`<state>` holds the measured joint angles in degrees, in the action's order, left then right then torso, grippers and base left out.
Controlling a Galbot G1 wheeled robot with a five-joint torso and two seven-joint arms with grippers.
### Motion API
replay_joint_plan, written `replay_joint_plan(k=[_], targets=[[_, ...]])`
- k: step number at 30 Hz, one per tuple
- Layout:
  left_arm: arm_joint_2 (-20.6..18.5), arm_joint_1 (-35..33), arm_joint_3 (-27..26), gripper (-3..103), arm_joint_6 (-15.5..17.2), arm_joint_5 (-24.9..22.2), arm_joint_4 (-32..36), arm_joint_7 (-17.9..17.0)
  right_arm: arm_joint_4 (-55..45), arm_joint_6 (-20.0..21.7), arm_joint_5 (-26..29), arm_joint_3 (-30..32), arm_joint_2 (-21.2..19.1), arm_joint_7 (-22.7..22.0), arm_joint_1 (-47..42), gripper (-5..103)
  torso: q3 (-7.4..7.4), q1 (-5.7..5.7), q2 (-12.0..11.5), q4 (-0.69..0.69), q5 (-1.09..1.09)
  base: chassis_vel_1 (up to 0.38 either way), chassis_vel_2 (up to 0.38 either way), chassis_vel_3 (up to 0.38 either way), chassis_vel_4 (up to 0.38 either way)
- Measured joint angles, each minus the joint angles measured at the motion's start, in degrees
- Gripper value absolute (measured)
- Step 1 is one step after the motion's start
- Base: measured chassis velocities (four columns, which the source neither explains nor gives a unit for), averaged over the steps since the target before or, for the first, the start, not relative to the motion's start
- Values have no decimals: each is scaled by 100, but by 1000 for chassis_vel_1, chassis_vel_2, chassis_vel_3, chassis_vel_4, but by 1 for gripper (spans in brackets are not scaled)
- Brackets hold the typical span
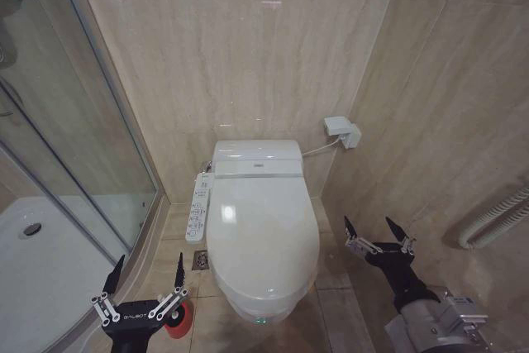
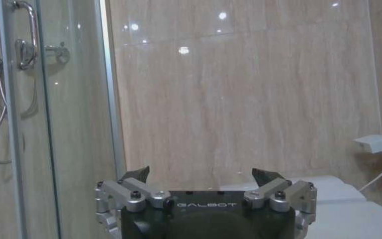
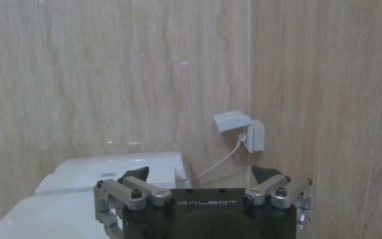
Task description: Open the toilet lid, clean the toilet bowl with a toilet brush, close the toilet lid, and flush.
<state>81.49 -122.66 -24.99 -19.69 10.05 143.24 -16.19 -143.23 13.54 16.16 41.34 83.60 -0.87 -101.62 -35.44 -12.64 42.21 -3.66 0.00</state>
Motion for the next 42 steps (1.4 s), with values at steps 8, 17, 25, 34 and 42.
replay_joint_plan(k=[8, 17, 25, 34, 42], targets=[[0, 0, 0, 100, 0, 0, 0, 0, 0, 0, 0, 0, 0, 0, 0, 100, 0, 0, 0, 0, 0, 0, 0, 0, 0], [0, 23, -12, 100, 15, -15, -3, 7, 0, 0, 0, 0, 0, 0, 0, 100, 0, 0, 0, 0, 0, 0, 0, 0, 0], [-47, 967, -553, 100, 955, -804, -463, 475, 0, 0, 0, 0, 0, -1, 0, 100, 0, 0, 0, 0, -1, 0, 0, 0, 0], [-121, 2383, -1363, 100, 2376, -1992, -1160, 1179, 0, 0, 0, 0, 0, -2, 0, 100, -1, 0, 0, 0, -1, 0, 0, 0, 0], [-142, 2748, -2136, 100, 2246, -2063, -524, 1856, 0, 0, 0, 0, 0, -1, 0, 100, -1, 0, 0, 1, 1, 0, 0, 0, 0]])
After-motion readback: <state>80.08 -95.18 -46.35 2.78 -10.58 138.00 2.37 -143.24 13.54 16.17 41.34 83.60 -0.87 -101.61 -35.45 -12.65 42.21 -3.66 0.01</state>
